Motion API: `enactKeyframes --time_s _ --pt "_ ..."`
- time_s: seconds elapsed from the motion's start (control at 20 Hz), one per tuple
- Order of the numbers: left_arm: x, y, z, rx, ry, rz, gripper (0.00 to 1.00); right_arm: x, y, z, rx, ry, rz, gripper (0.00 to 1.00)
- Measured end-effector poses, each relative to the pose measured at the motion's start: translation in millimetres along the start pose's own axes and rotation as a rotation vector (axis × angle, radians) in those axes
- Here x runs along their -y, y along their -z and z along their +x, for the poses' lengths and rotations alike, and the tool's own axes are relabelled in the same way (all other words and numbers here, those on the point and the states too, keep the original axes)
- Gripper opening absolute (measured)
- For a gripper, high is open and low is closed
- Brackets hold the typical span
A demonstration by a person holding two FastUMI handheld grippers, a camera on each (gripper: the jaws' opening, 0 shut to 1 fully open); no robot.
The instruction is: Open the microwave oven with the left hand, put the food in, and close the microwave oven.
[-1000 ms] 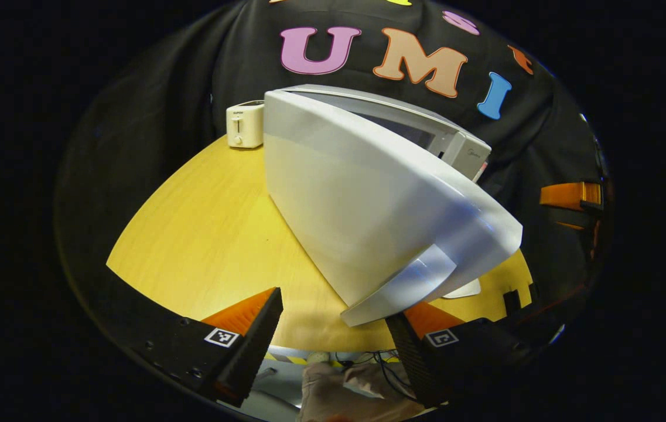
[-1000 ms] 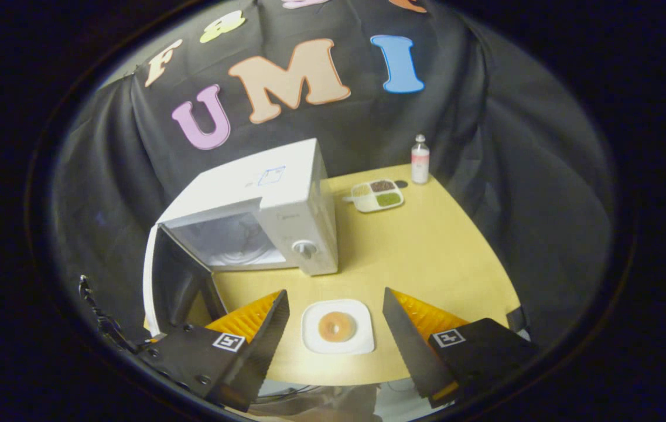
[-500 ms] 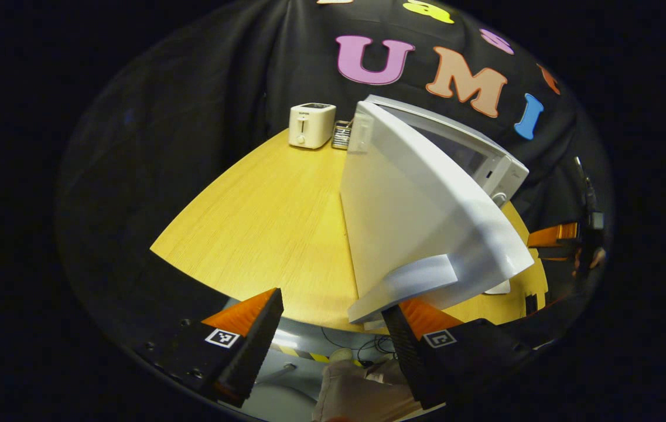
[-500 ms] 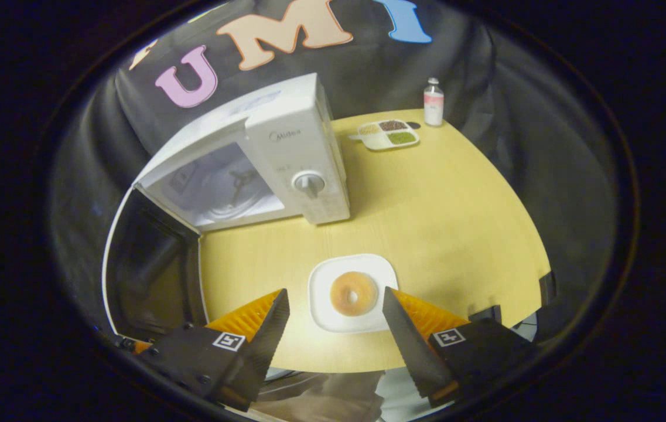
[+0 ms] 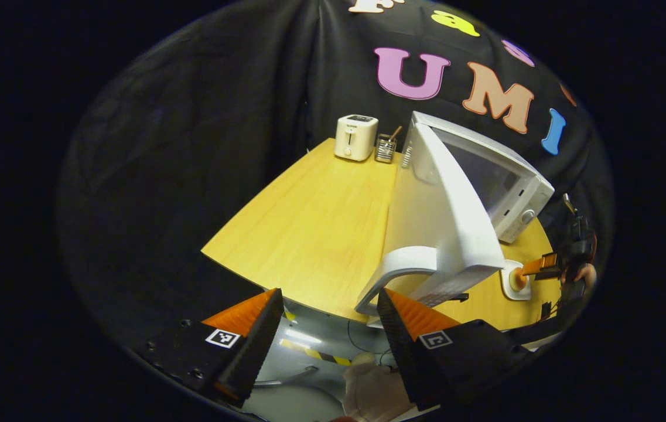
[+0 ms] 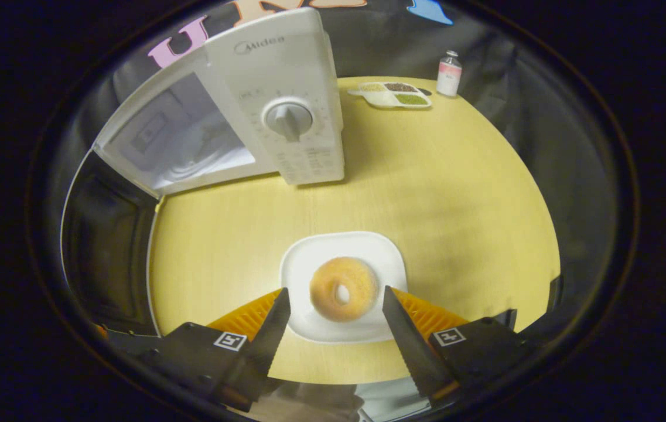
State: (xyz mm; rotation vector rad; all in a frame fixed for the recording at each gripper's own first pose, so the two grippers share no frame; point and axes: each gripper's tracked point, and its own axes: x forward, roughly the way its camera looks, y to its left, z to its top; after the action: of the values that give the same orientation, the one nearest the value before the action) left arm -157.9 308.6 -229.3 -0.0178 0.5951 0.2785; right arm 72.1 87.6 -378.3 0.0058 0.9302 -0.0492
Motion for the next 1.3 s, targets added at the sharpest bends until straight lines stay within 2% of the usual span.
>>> enactKeyframes --time_s 0.2,0.4,0.65,0.7,0.8,0.9,1.05,1.1,1.15,1.2,1.25,1.3 --pt "-20 -37 -19 0.111 -0.056 -0.061 0.94 14 7 19 -0.063 0.041 -0.016 0.99" --pt "-29 -72 -32 0.221 -0.098 -0.121 0.94 9 9 27 -0.085 0.006 0.050 0.98" --pt "-34 -116 -45 0.367 -0.167 -0.156 0.94 5 16 31 -0.104 0.012 0.023 0.98" --pt "-30 -121 -45 0.382 -0.162 -0.166 0.94 3 18 33 -0.107 0.017 0.012 0.90" --pt "-27 -127 -43 0.397 -0.149 -0.184 0.90 2 16 35 -0.091 0.027 0.001 0.87" --pt "-23 -124 -41 0.381 -0.142 -0.189 0.93 -2 17 34 -0.089 0.010 0.004 0.84" --pt "-12 -123 -37 0.369 -0.118 -0.182 0.93 -7 17 26 -0.066 0.002 0.012 0.71" --pt "-10 -124 -35 0.366 -0.114 -0.183 0.94 -11 15 22 -0.050 -0.014 0.021 0.76" --pt "-8 -126 -33 0.365 -0.109 -0.187 0.94 -17 16 17 -0.038 -0.035 0.024 0.71" --pt "-6 -127 -30 0.363 -0.102 -0.189 0.94 -24 16 11 -0.026 -0.054 0.022 0.76" --pt "-4 -128 -30 0.358 -0.094 -0.186 0.94 -28 16 6 -0.013 -0.066 0.014 0.71" --pt "-3 -127 -27 0.353 -0.087 -0.179 0.93 -34 17 0 -0.003 -0.074 0.005 0.76"
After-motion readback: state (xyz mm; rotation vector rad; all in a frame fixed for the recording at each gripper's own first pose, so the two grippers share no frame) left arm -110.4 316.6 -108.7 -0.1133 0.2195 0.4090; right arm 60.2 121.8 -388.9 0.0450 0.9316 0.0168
